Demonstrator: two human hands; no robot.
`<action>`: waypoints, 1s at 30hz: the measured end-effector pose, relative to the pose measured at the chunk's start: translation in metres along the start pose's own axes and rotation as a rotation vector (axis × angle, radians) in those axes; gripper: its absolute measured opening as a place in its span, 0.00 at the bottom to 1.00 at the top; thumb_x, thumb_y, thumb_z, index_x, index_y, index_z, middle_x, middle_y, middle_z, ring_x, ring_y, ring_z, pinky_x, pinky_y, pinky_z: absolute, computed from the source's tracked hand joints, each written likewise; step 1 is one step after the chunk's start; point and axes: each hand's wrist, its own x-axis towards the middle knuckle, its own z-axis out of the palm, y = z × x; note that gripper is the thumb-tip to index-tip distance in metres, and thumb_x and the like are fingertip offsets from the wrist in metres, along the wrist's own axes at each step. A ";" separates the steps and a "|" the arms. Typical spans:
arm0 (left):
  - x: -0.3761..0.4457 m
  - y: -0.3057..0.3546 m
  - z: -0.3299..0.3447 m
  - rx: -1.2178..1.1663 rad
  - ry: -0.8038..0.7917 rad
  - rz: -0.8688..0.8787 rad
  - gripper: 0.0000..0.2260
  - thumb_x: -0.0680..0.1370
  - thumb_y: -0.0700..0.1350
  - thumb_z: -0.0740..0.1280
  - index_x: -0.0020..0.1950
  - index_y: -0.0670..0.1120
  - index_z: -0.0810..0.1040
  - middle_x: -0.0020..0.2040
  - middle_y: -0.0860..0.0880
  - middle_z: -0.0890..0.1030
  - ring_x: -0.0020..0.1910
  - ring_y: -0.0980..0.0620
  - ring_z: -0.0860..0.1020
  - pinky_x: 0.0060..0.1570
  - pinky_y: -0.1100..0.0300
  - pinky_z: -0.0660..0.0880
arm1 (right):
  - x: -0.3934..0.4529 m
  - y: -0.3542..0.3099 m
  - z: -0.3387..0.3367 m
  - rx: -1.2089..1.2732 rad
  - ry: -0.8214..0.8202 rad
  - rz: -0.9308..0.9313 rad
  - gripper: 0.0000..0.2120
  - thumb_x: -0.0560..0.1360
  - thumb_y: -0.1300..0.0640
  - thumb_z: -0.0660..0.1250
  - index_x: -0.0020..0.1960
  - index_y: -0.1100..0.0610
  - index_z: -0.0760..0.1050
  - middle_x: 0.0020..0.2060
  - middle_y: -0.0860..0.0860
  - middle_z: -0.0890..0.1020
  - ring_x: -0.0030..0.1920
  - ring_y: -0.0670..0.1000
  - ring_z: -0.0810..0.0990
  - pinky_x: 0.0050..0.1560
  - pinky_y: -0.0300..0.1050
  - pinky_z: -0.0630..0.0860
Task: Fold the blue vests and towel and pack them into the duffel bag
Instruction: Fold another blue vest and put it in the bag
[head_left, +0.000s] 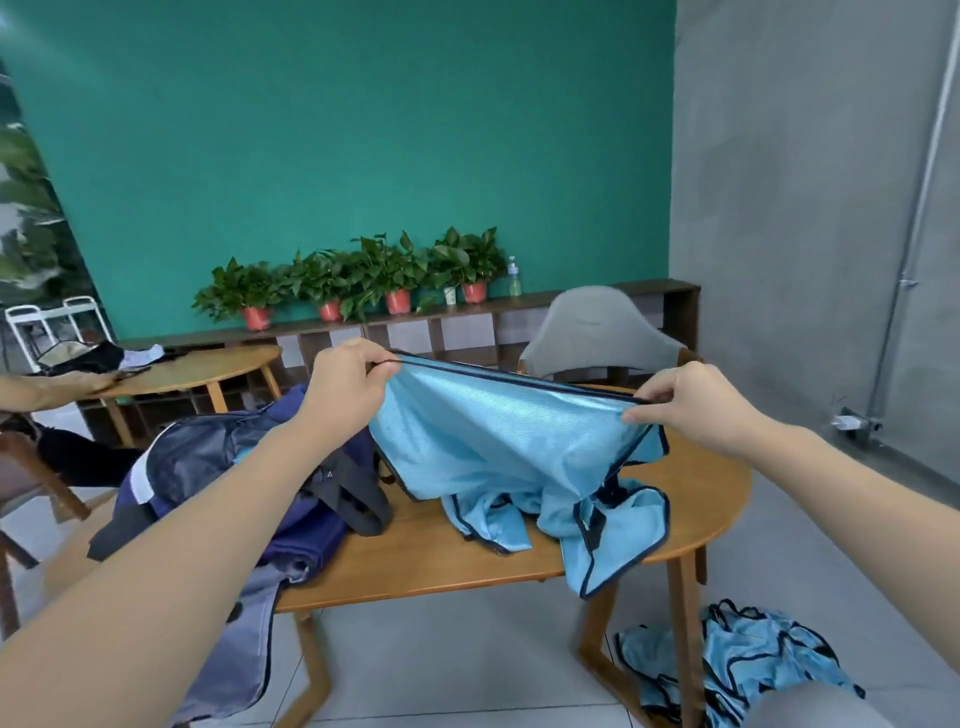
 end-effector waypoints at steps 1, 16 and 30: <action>0.008 0.007 -0.012 -0.020 0.035 -0.023 0.07 0.80 0.44 0.70 0.52 0.42 0.86 0.50 0.48 0.83 0.49 0.51 0.78 0.53 0.62 0.69 | 0.007 -0.006 -0.011 -0.012 0.026 -0.002 0.08 0.71 0.50 0.78 0.44 0.54 0.86 0.42 0.48 0.86 0.41 0.46 0.81 0.41 0.38 0.74; 0.067 0.105 -0.209 -0.143 0.198 -0.004 0.08 0.76 0.51 0.74 0.46 0.47 0.87 0.40 0.49 0.85 0.37 0.55 0.76 0.37 0.67 0.71 | -0.003 -0.135 -0.216 0.128 0.396 -0.084 0.12 0.75 0.60 0.75 0.58 0.61 0.83 0.57 0.53 0.83 0.53 0.53 0.80 0.56 0.44 0.72; 0.048 0.116 -0.245 -0.178 0.027 0.033 0.03 0.76 0.51 0.75 0.42 0.54 0.85 0.46 0.58 0.84 0.39 0.58 0.78 0.39 0.63 0.70 | -0.046 -0.132 -0.238 0.115 0.351 -0.042 0.10 0.78 0.63 0.70 0.58 0.60 0.84 0.53 0.53 0.85 0.55 0.55 0.81 0.56 0.44 0.73</action>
